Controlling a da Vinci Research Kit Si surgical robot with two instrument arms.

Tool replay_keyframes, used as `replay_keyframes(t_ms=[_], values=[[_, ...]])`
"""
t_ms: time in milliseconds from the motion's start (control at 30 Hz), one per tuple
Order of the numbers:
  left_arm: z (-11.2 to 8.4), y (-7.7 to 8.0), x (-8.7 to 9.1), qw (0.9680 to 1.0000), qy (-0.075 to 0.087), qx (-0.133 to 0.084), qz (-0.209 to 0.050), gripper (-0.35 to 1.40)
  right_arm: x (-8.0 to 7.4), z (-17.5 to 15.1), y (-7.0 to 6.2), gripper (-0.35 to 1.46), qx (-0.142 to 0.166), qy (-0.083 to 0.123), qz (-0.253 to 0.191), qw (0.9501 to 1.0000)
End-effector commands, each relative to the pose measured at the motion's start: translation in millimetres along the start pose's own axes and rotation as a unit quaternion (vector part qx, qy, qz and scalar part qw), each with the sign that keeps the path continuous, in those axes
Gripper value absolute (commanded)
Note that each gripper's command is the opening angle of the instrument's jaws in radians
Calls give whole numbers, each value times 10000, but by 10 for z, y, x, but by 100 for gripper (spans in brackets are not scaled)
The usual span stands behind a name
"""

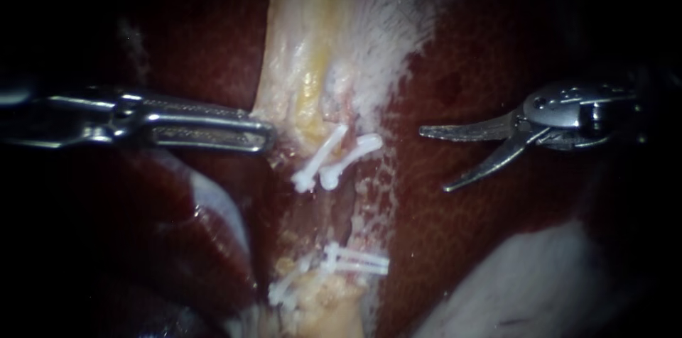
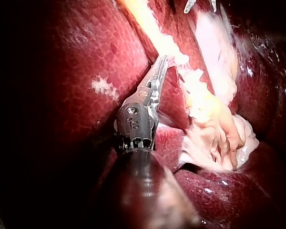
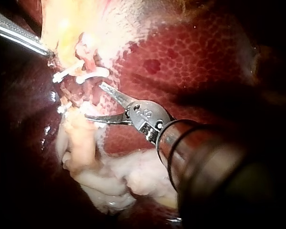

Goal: Go back from the cut right tube

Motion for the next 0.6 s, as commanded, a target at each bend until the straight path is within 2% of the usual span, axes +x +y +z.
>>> replay_keyframes(t_ms=[33,600], values=[[0,0,0,10000,-1,0,-3,-35,0,0,0,143,-2,-2,3,10000],[1,1,1,10000,15,3,4,-35,0,0,-1,143,-3,-2,3,10000]])
